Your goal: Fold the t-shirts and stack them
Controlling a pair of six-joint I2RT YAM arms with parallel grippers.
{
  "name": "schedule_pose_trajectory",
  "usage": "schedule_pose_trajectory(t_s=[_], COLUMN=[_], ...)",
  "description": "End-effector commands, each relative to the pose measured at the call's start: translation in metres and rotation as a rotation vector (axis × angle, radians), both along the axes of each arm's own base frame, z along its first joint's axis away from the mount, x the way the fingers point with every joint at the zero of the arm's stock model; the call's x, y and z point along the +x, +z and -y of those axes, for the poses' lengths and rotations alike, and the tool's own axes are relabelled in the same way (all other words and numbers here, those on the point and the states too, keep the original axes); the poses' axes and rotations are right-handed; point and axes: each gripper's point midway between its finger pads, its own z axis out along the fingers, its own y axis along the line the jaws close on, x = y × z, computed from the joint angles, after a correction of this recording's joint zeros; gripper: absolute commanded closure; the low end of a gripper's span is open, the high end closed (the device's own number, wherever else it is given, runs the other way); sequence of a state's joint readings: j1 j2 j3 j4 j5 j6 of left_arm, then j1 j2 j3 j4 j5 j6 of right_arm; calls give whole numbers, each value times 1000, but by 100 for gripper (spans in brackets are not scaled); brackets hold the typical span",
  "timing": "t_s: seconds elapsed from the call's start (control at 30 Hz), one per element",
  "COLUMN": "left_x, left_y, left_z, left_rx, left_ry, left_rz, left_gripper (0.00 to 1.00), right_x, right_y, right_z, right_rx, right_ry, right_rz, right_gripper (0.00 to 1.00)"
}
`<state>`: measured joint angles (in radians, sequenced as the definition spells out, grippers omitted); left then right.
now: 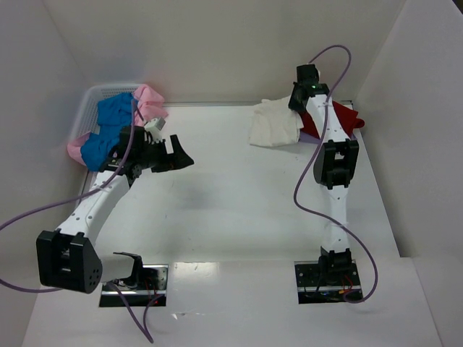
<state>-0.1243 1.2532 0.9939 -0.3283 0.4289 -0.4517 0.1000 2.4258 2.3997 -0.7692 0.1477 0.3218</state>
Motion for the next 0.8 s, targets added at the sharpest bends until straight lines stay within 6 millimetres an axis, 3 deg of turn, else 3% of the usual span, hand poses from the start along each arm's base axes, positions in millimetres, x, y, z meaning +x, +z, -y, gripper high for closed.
schedule_pose_trajectory(t_s=[0.0, 0.17, 0.33, 0.5, 0.6, 0.77], left_x=[5, 7, 12, 17, 19, 23], left_y=[0, -3, -7, -13, -17, -16], left_z=[3, 5, 7, 13, 16, 18], left_rx=[-27, -31, -38, -58, -67, -78], left_ry=[-12, -19, -31, -59, -71, -79], left_rz=[8, -6, -25, -57, -67, -74], left_gripper=[0, 0, 0, 0, 0, 1], right_x=[11, 16, 12, 5, 1, -5], right_y=[49, 66, 77, 88, 93, 94], right_z=[21, 52, 106, 147, 164, 171], right_rx=[-80, -102, -123, -131, -134, -161], right_ry=[-35, -93, -170, -235, -263, -303], right_rz=[100, 138, 150, 163, 169, 160], right_gripper=[100, 100, 100, 100, 100, 100])
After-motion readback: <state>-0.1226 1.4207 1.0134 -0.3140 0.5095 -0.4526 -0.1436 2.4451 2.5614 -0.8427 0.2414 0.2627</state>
